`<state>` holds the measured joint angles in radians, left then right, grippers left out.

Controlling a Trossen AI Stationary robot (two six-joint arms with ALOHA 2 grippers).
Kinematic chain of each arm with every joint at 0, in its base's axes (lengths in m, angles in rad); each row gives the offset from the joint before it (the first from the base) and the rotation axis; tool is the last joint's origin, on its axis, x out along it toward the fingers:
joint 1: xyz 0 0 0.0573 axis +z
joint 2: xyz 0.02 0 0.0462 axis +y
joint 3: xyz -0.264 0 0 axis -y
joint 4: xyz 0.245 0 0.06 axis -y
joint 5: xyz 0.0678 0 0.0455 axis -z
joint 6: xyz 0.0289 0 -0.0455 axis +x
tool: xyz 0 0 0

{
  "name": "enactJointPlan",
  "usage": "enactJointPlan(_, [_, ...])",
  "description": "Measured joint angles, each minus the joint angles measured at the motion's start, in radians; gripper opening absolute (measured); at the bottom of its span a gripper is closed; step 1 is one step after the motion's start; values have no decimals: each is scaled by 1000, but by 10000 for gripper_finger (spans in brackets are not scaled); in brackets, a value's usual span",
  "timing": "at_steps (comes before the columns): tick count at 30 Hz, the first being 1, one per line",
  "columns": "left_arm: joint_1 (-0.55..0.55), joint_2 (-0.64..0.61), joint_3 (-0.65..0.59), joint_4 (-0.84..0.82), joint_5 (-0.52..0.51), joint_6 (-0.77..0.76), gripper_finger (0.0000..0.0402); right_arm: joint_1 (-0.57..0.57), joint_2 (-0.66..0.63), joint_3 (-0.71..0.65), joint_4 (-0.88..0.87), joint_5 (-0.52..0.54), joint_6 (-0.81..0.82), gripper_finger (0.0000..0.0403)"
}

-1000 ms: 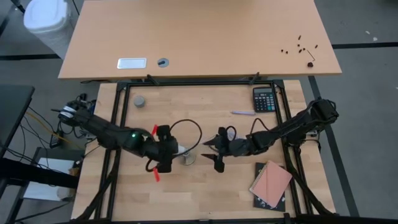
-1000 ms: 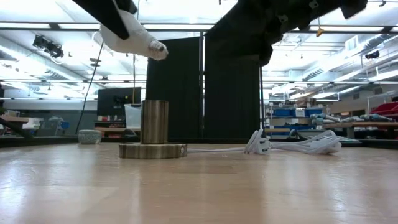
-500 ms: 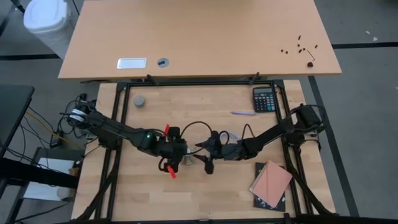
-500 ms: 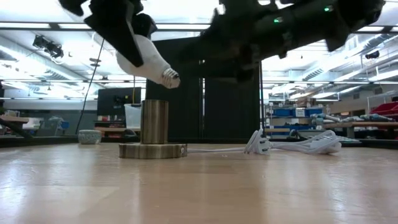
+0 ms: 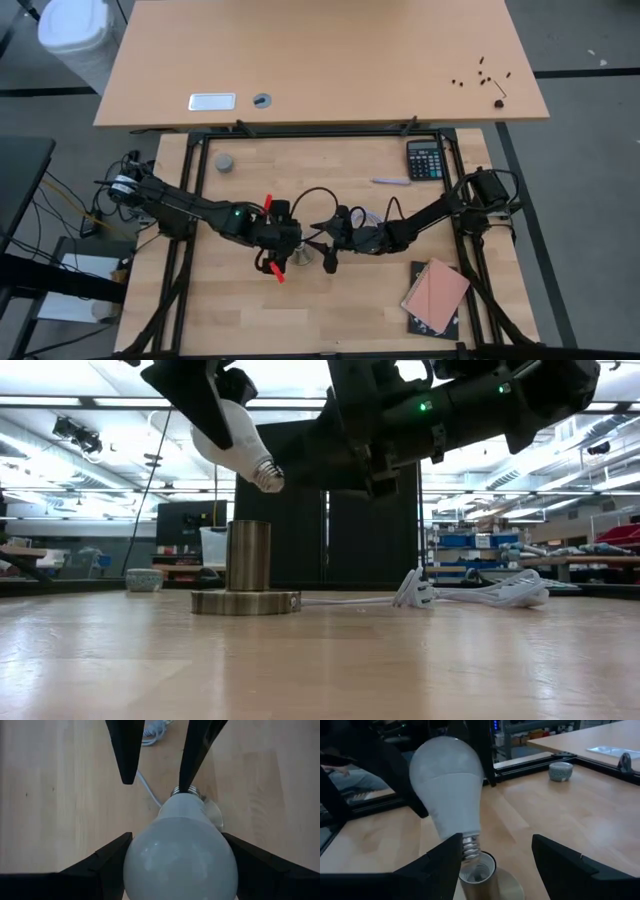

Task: Screw lightbulb
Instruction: Insert the lightbulb into the bronze lamp socket

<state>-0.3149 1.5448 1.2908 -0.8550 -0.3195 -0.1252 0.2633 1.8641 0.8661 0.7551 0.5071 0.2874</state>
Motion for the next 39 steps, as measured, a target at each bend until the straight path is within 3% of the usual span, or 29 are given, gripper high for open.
enactJointPlan(14, [11,0,0,90,-23,44,285,-15,0,0,-49,-9,-2,247])
enactJointPlan(23, [35,0,0,105,-21,45,285,-37,0,0,-70,-68,-2,247])
enactJointPlan(28, [35,0,0,105,19,38,285,-47,0,0,-71,-145,-3,247])
enactJointPlan(39, [35,0,0,105,67,40,285,-79,0,0,-71,-197,-36,247])
